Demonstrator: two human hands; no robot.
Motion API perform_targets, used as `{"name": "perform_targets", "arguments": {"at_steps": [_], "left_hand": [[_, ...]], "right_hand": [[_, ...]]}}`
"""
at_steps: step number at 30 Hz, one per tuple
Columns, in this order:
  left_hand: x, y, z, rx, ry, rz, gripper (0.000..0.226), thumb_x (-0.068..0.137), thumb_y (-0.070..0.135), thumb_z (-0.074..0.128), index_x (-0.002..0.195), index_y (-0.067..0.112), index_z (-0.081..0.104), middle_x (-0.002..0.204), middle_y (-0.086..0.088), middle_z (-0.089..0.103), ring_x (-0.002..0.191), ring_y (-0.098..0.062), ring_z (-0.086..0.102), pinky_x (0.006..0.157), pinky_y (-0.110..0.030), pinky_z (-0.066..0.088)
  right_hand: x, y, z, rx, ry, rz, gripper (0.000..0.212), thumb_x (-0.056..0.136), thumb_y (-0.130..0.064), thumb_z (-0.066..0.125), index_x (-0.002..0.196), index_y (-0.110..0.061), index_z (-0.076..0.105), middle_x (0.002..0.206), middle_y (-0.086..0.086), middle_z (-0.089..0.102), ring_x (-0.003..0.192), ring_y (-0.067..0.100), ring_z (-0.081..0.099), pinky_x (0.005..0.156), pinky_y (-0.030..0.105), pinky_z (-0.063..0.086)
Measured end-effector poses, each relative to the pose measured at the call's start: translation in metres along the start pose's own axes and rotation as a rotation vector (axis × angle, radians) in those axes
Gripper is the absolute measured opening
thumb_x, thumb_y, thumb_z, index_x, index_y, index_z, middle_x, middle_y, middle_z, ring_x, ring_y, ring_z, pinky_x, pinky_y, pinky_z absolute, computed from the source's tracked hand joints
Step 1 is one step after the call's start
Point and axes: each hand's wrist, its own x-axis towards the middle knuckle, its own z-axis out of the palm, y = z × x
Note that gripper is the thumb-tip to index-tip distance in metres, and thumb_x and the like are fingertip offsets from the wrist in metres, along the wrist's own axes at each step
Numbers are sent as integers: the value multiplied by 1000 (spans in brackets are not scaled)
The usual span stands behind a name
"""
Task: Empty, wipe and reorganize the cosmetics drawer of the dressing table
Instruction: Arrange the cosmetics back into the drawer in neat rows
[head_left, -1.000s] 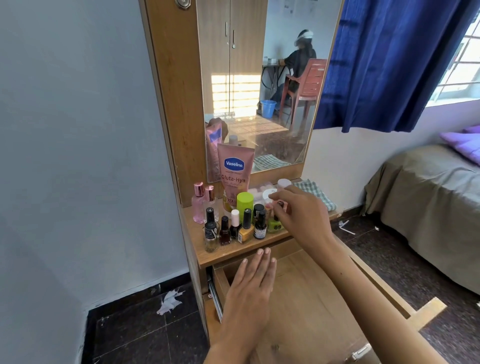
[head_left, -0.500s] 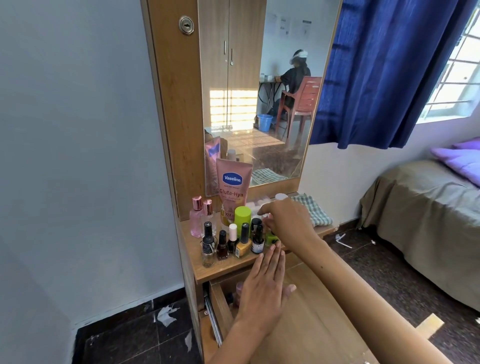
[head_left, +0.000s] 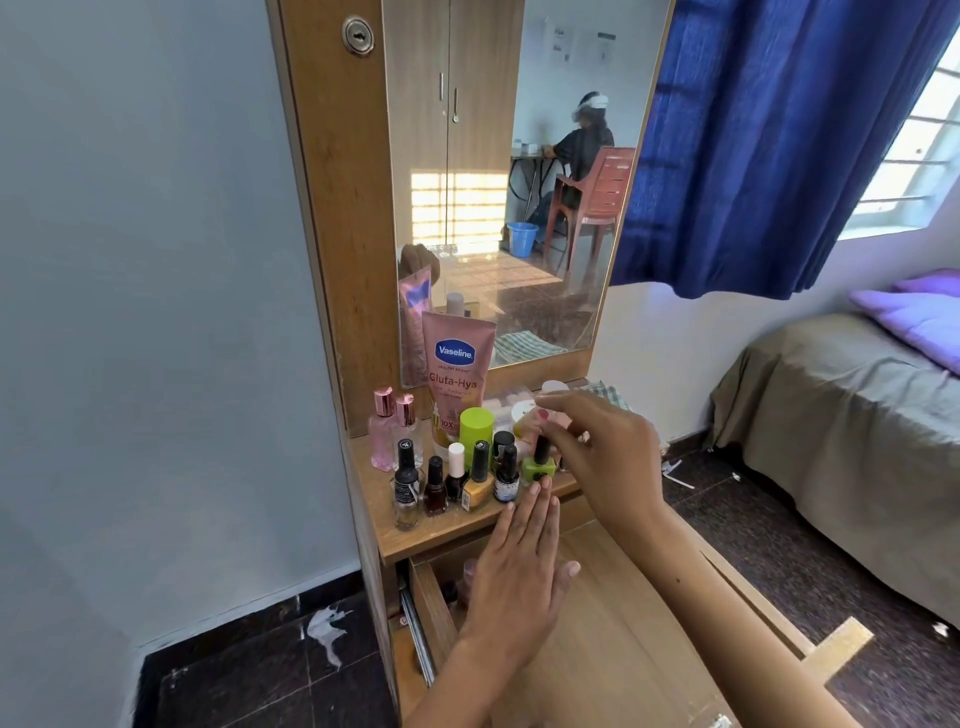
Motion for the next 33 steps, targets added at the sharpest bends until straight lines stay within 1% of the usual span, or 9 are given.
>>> {"name": "perform_targets", "arguments": {"at_steps": [4,7,10,11,14,15,20,26,33], "left_hand": [[-2,1,-7,-30,-36,-36,60,97,46,24,142,10,38,152,-9,31,141,-19,24,109,-36,16],[-11,-4,-9,8,-29,11,61,99,44,18,149,9,18,157,-9,11,145,-20,4,112,-38,2],[-31,-13,-19,-27,-102,-57,56,97,44,23,141,14,41,149,-5,36,139,-17,29,109,-38,12],[-40,-17,-24,-51,-111,-100,56,97,44,22,141,15,41,150,-4,35,140,-16,29,111,-36,10],[-63,-29,-19,-100,-83,-139,54,101,46,6,148,23,-6,156,7,-15,142,-7,-21,106,-27,-32],[-67,-32,-17,-141,-95,-163,53,101,45,5,146,26,-14,153,10,-23,138,-4,-28,103,-23,-34],[-72,-34,-12,-169,-71,-202,50,102,41,6,145,27,-15,153,10,-22,140,-3,-25,113,-26,-21],[-73,-34,-2,-172,-97,-195,50,102,41,8,144,26,-14,153,9,-22,139,-6,-26,109,-26,-25],[-67,-30,4,-222,-71,-190,48,102,42,9,144,28,-10,153,11,-17,139,-3,-23,104,-22,-28]], "right_hand": [[-17,2,-16,108,50,24,16,82,-16,76,98,-14,75,98,-7,74,70,8,67,59,25,55],[-31,6,-27,145,-16,57,16,80,-15,77,96,-15,74,93,-10,72,70,3,65,58,24,53],[-46,15,-36,136,-169,118,16,79,-18,78,94,-22,73,89,-18,68,72,1,63,62,20,50],[-52,18,-35,113,-237,146,16,79,-19,77,92,-25,72,88,-20,67,73,0,62,63,20,51],[-71,23,-22,34,-461,253,12,78,-21,74,89,-26,71,84,-16,66,76,2,63,67,27,53],[-77,24,-14,19,-530,293,11,78,-22,74,88,-26,71,83,-15,66,77,3,63,68,29,53],[-85,27,31,-73,-695,358,7,80,-23,70,87,-22,68,91,-8,70,87,11,66,75,29,52],[-83,26,59,-91,-737,297,8,84,-18,66,91,-23,67,93,-7,72,90,13,67,75,28,53],[-90,28,70,-82,-803,397,21,78,-19,75,97,-24,66,101,-5,71,92,17,68,79,31,55]]}}
